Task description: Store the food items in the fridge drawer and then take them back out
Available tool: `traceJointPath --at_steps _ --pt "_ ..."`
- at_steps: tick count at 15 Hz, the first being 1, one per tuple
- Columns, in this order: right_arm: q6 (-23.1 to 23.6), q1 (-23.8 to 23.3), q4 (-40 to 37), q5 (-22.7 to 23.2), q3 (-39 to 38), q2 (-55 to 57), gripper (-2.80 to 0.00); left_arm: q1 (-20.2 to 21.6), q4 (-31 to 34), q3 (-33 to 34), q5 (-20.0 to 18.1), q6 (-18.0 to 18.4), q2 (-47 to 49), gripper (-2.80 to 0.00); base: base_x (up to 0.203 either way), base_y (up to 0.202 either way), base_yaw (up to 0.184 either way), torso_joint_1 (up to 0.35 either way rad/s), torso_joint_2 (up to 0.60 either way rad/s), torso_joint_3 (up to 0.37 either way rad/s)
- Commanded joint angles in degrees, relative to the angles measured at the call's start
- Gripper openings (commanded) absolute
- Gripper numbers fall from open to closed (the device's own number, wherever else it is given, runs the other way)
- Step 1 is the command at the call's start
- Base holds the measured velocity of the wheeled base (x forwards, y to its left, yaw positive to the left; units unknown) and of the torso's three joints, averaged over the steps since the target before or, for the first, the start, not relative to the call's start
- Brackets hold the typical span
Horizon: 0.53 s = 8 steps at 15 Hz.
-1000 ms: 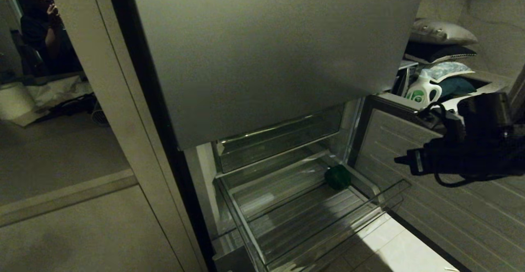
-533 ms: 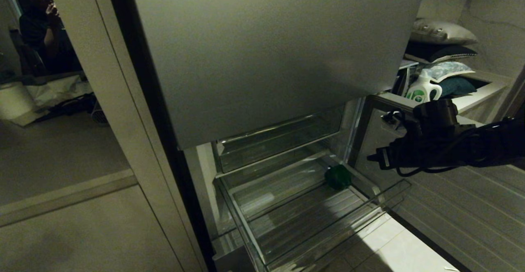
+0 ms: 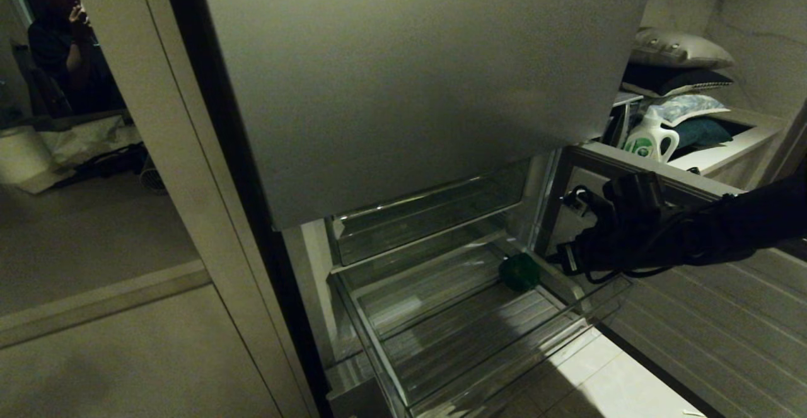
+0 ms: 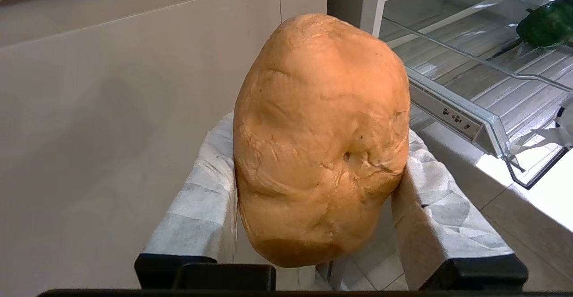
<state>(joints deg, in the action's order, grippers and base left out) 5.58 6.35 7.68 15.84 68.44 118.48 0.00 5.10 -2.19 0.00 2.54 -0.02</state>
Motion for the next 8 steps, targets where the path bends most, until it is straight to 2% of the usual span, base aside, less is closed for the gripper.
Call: traceJointPath --at_steps 1,2,3,8 --pt "0.04 0.59 -0.09 -0.44 2.52 3.49 -2.80 0.00 0.00 0.00 0.00 0.01 0.11 -2.80 0.000 0.000 0.000 0.000 0.00 0.000" --pt "0.04 0.74 -0.11 -1.44 3.80 4.94 -2.80 0.00 0.00 0.00 0.00 0.01 0.11 -2.80 0.000 0.000 0.000 0.000 0.00 0.000" --pt "0.04 0.89 -0.12 -2.27 5.11 6.28 0.00 0.00 0.09 0.00 0.00 0.01 0.11 -2.80 0.000 0.000 0.000 0.000 0.00 0.000" --pt "0.03 0.86 -1.42 -4.85 10.40 9.40 0.00 0.00 0.00 0.00 0.00 0.01 0.11 -2.80 0.000 0.000 0.000 0.000 0.00 0.000"
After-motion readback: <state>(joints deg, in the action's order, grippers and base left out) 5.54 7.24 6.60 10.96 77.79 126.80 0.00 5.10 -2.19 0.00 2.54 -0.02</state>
